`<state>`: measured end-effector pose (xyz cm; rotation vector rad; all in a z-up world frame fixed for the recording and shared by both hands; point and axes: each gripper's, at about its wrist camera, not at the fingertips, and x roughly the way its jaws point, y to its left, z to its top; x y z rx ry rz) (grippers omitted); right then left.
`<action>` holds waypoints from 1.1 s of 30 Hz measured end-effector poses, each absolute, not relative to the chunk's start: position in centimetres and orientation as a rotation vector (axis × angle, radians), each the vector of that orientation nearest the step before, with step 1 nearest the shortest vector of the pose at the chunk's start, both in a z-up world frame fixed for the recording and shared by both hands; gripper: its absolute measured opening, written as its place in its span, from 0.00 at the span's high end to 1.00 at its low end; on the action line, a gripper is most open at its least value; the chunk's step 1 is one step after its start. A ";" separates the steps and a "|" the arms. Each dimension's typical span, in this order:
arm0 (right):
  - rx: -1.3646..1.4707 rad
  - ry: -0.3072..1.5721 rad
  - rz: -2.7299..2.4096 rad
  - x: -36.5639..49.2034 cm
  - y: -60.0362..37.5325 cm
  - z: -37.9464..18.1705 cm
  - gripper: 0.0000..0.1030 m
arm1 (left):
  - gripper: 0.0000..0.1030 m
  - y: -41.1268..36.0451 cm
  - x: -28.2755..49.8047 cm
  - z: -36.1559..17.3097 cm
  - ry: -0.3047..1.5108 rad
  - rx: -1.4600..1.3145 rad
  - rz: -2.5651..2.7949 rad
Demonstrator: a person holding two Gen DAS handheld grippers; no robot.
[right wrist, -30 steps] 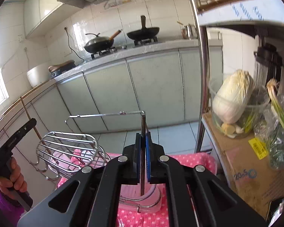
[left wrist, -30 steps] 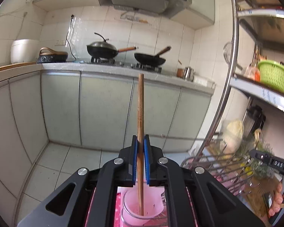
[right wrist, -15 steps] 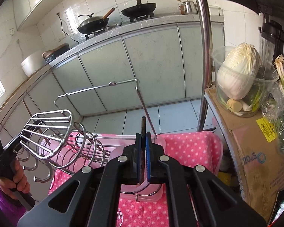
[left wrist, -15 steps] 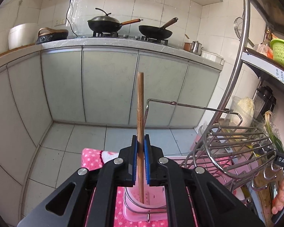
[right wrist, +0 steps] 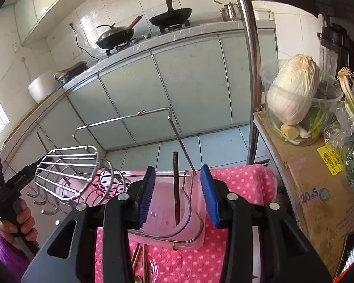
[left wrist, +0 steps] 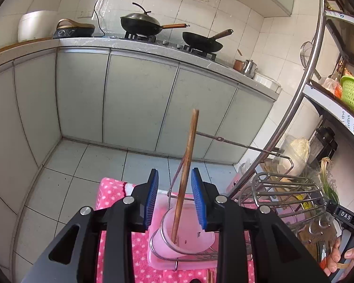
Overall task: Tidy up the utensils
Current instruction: 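Open the left tool over the pink cup while the right tool releases its chopstick there, then lower the left tool and grasp the black spoon by its handle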
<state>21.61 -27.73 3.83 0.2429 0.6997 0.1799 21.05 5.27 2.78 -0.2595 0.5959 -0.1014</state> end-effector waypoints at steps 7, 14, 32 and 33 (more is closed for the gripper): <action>0.246 0.657 0.172 16.7 -28.5 4.4 0.61 | 0.73 6.7 16.9 4.2 0.566 -0.286 -0.112; 0.249 0.707 0.205 12.1 -27.9 1.7 0.61 | 0.73 6.1 12.1 2.8 0.632 -0.271 -0.173; 0.352 0.957 0.297 9.0 -26.2 -7.5 0.61 | 0.73 0.4 11.8 -10.6 1.149 -0.288 -0.292; 0.354 0.961 0.297 9.0 -26.3 -7.7 0.61 | 0.73 0.1 12.2 -11.2 1.181 -0.294 -0.295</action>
